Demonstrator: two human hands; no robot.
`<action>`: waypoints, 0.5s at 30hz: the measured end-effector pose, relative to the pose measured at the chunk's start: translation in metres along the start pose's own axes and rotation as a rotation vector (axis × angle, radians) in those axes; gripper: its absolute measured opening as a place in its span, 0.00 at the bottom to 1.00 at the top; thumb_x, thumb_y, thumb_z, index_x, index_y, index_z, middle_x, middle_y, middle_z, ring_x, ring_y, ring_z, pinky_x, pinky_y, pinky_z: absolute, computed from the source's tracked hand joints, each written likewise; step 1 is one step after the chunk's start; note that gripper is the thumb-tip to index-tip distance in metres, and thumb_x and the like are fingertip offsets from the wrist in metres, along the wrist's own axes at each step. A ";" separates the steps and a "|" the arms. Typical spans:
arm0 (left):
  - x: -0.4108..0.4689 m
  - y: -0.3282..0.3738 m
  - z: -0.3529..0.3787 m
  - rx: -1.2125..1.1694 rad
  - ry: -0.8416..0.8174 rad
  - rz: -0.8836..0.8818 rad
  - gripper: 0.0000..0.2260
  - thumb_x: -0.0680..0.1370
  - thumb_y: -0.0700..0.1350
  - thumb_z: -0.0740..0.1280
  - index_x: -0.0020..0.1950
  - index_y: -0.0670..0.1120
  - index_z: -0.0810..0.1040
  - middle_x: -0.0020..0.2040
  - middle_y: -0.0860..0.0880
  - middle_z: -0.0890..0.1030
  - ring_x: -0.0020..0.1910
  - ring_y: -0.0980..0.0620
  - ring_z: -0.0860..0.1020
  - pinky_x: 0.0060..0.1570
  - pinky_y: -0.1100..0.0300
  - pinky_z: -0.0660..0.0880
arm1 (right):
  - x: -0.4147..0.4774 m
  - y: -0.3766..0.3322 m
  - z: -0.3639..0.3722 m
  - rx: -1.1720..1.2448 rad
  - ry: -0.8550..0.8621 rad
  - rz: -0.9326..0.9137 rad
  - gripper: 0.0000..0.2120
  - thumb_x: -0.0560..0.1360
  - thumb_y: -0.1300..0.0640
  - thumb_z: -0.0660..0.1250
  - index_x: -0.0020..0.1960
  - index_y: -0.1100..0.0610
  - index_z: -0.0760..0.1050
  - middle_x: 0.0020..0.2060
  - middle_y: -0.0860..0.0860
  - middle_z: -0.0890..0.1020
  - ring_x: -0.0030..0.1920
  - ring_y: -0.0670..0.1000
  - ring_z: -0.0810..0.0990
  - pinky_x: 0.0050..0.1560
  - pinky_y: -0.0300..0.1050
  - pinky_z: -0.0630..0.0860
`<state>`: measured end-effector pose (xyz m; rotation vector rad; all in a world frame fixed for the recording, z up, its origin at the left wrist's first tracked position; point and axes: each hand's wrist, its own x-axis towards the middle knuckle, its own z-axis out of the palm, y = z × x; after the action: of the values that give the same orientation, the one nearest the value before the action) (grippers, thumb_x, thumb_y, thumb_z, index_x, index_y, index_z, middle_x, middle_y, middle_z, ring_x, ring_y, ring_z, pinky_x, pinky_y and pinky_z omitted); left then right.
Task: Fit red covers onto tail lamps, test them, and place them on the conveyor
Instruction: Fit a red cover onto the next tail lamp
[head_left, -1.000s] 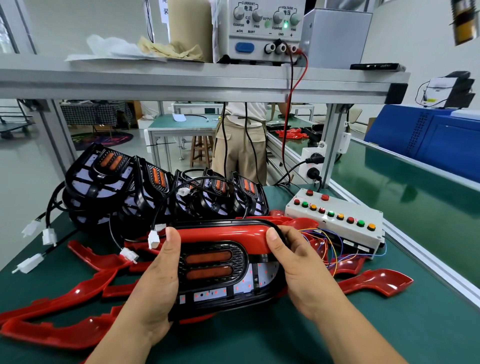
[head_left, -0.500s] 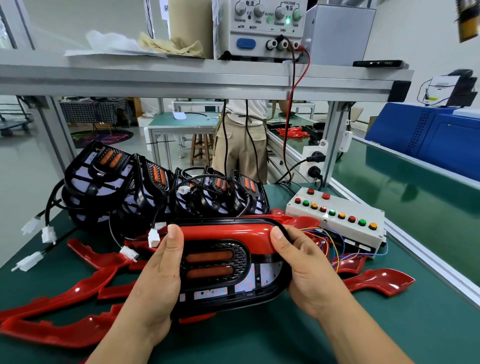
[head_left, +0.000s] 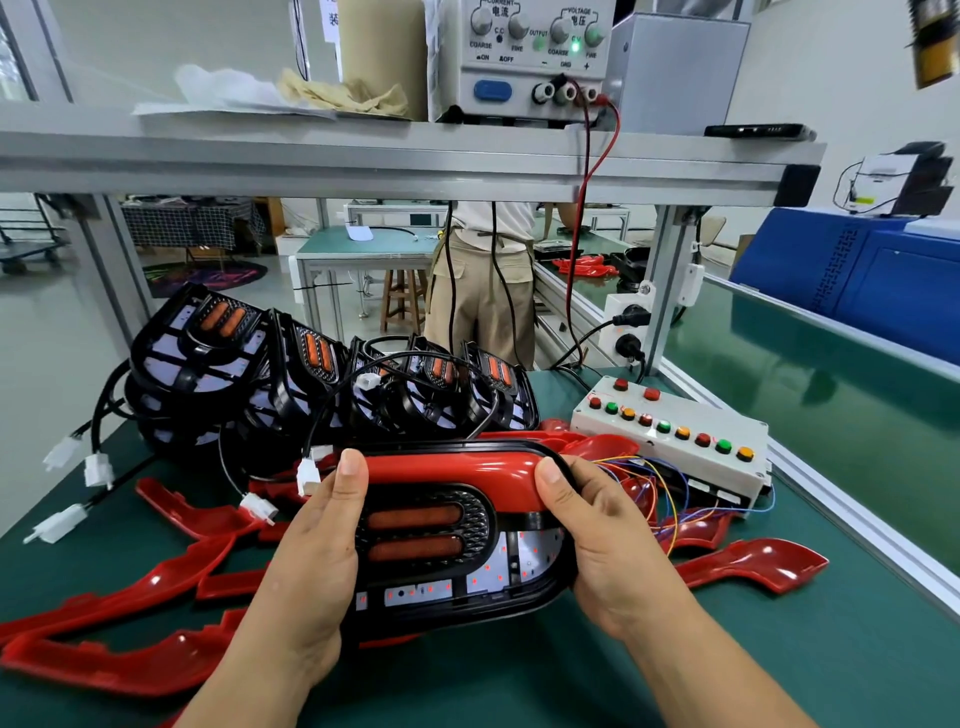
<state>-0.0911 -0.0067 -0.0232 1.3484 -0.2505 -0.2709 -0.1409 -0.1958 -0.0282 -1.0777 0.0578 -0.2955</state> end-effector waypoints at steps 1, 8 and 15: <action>0.000 0.000 0.000 -0.004 0.000 -0.003 0.34 0.70 0.69 0.58 0.58 0.42 0.81 0.47 0.40 0.86 0.45 0.40 0.85 0.36 0.55 0.82 | 0.000 0.000 0.000 -0.001 0.003 0.001 0.21 0.69 0.51 0.70 0.56 0.64 0.77 0.49 0.60 0.85 0.47 0.55 0.85 0.47 0.43 0.80; 0.001 0.000 -0.001 -0.015 -0.006 -0.047 0.35 0.68 0.69 0.57 0.56 0.42 0.82 0.47 0.40 0.86 0.44 0.40 0.85 0.33 0.52 0.82 | -0.001 0.002 0.003 -0.002 0.022 -0.012 0.19 0.70 0.53 0.68 0.56 0.65 0.77 0.49 0.60 0.85 0.46 0.54 0.85 0.47 0.44 0.81; 0.003 -0.002 -0.001 -0.024 0.011 -0.043 0.32 0.71 0.67 0.57 0.54 0.43 0.83 0.46 0.40 0.86 0.43 0.40 0.86 0.32 0.55 0.81 | -0.002 0.000 0.004 -0.023 0.033 -0.019 0.19 0.71 0.54 0.67 0.56 0.66 0.76 0.49 0.60 0.85 0.46 0.55 0.85 0.47 0.44 0.81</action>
<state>-0.0881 -0.0072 -0.0253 1.3319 -0.2086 -0.3017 -0.1420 -0.1916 -0.0264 -1.0964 0.0806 -0.3309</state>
